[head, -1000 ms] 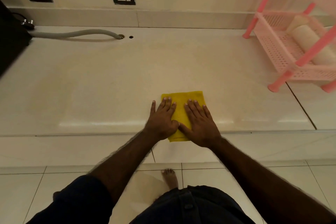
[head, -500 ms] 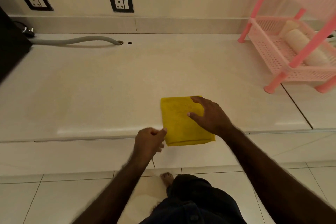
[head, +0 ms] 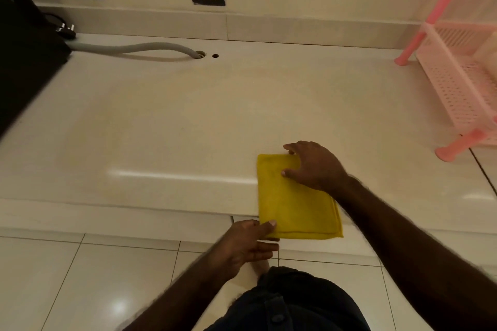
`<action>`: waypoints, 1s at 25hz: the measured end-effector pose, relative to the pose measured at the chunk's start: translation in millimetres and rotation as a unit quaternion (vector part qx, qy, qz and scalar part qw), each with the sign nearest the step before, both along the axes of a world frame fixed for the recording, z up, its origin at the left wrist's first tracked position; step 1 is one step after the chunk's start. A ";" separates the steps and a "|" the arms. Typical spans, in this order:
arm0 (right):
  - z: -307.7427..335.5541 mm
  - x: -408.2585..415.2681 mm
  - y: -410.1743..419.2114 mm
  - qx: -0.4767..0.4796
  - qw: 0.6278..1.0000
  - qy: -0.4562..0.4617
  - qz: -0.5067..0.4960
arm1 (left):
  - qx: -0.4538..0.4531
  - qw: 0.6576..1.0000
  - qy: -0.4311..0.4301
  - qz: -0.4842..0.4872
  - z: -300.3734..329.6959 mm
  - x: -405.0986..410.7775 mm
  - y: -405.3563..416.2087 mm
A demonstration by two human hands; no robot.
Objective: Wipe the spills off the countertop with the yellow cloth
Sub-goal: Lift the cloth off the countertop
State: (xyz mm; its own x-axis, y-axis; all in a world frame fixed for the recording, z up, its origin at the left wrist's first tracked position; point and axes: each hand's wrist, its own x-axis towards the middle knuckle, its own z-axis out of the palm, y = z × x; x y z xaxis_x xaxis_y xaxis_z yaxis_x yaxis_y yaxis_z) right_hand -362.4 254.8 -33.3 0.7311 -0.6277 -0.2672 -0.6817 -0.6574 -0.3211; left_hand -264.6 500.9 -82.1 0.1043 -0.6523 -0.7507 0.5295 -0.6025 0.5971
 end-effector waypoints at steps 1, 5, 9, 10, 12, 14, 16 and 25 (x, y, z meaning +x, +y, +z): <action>-1.5 2.0 -3.2 0.007 1.000 -0.013 0.001 | 0.002 1.000 -0.005 -0.006 -0.3 1.1 -0.4; -3.8 10.5 -20.8 0.103 0.995 -0.006 -0.006 | 0.001 0.999 -0.016 -0.049 8.0 1.8 -2.2; 2.1 16.8 -42.3 0.219 0.975 0.022 0.040 | 0.005 0.998 -0.033 -0.061 26.2 10.4 -6.5; 2.6 16.7 -46.3 0.245 0.969 0.004 0.040 | -0.003 0.997 -0.036 -0.069 31.5 16.3 -7.0; 4.8 14.0 -52.1 0.284 0.958 -0.049 0.003 | -0.025 0.996 -0.028 -0.086 43.9 31.7 -8.6; 9.5 10.7 -60.1 0.340 0.934 -0.093 -0.059 | -0.052 0.994 -0.021 -0.093 54.8 51.9 -15.2; 16.9 8.2 -70.3 0.423 0.891 -0.126 -0.106 | -0.079 0.993 -0.026 -0.083 62.1 74.8 -29.4; 29.6 23.1 -142.6 0.445 0.803 -0.307 -0.252 | -0.109 0.988 -0.075 0.073 73.3 142.7 -168.6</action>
State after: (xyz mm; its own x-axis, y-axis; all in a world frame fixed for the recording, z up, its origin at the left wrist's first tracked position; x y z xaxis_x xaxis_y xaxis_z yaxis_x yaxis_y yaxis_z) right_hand -339.3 112.3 -3.7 0.6093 -0.6457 -0.4603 -0.3229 0.3281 -0.8877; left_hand -121.8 332.2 -8.8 0.3093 -0.7666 -0.5627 0.4965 -0.3745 0.7831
